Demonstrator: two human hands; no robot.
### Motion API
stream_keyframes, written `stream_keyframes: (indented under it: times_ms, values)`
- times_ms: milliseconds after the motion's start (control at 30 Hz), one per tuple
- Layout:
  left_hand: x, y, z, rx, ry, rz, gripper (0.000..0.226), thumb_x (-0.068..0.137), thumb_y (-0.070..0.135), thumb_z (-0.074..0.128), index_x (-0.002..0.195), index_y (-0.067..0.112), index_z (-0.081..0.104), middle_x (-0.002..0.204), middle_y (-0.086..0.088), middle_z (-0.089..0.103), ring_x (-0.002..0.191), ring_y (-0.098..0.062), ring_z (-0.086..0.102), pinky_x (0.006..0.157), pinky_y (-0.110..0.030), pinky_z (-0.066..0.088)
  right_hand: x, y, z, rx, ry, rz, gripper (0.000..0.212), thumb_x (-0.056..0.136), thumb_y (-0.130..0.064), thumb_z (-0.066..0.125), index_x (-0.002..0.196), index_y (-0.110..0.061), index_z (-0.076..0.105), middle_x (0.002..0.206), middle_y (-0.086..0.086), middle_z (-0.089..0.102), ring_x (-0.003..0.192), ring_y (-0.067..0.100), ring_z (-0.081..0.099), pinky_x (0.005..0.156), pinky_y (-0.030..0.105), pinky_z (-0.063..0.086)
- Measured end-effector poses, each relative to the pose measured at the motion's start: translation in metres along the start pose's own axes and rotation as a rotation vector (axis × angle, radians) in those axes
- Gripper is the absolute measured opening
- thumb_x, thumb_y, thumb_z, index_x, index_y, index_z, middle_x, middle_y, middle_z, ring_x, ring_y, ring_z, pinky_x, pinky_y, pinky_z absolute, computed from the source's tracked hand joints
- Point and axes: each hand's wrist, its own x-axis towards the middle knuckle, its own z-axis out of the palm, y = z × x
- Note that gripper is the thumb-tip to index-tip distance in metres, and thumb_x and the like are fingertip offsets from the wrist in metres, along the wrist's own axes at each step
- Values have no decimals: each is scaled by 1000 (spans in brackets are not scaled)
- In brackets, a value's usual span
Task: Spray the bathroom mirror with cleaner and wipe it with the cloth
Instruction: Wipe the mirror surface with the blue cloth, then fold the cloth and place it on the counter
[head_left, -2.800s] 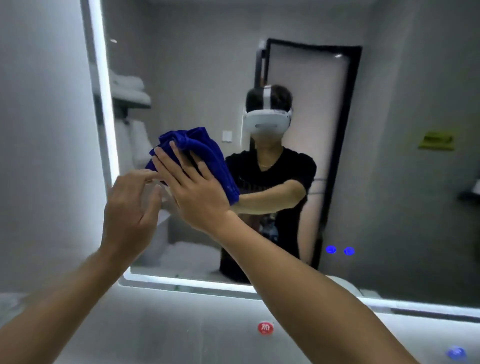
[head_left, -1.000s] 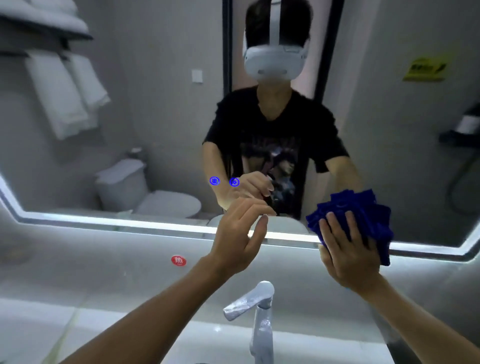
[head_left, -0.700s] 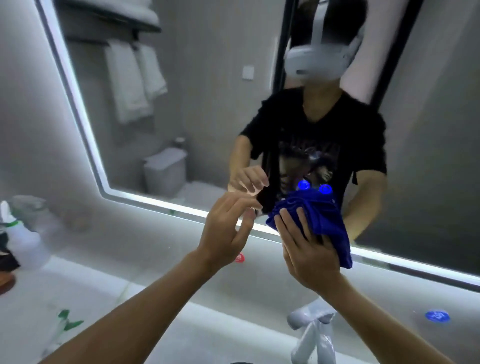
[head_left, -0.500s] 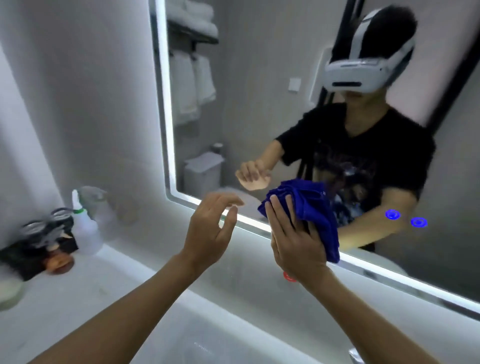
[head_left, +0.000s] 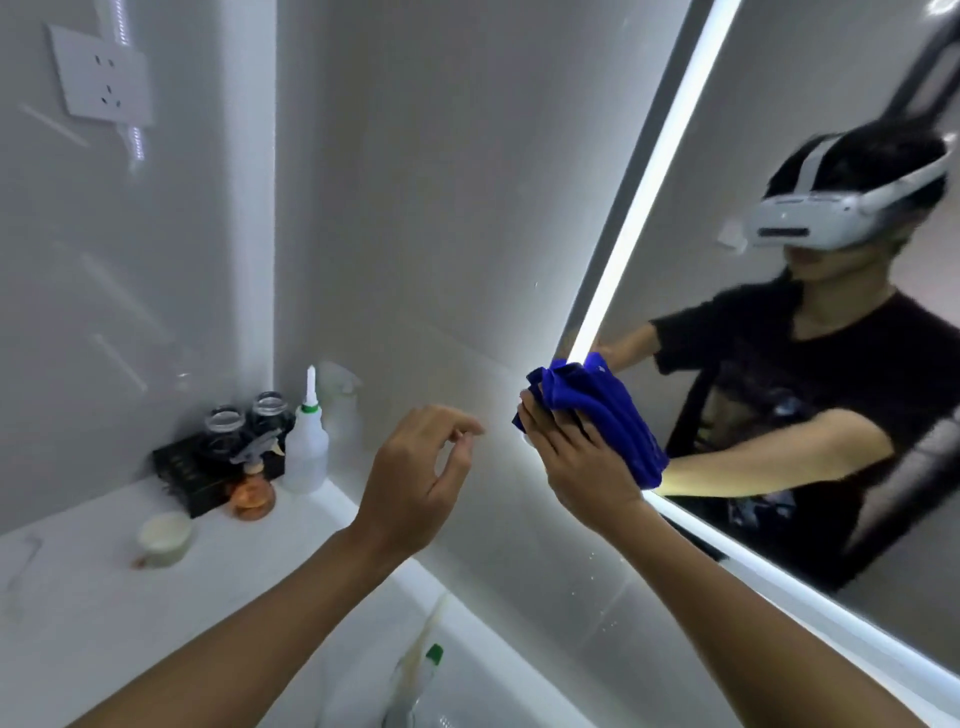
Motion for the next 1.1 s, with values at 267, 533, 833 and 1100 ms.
stream_keyframes:
  times_ms: [267,533,833,1100]
  values:
    - [-4,-1,-4,-72,-49,-90,15,91,16,53,96,24,65,89,11,63,82,-10,58,72,-26,49,-7,2,-15,194,-87,-65,98,59,-9,84,148,-10,42,154,7,41,136,25,47,111,36,38]
    - [-13,13,-1,-139,-192,-53,14,92,19,52,95,24,65,90,10,62,79,-9,59,66,-14,48,-38,13,-30,485,-113,-115,77,70,2,78,141,-9,51,114,8,70,94,26,68,74,36,59]
    - [-24,39,33,-225,-327,-150,13,92,7,58,97,15,68,93,6,64,80,-5,58,67,-9,45,-71,15,-66,931,-78,314,48,81,13,65,122,-10,68,114,7,72,103,23,66,88,31,53]
    - [-46,45,54,-287,-626,-386,11,99,20,52,103,19,63,98,7,64,95,-14,63,70,-12,45,-155,8,-104,1430,-336,1024,49,80,17,52,115,-13,69,113,3,70,108,20,61,82,24,54]
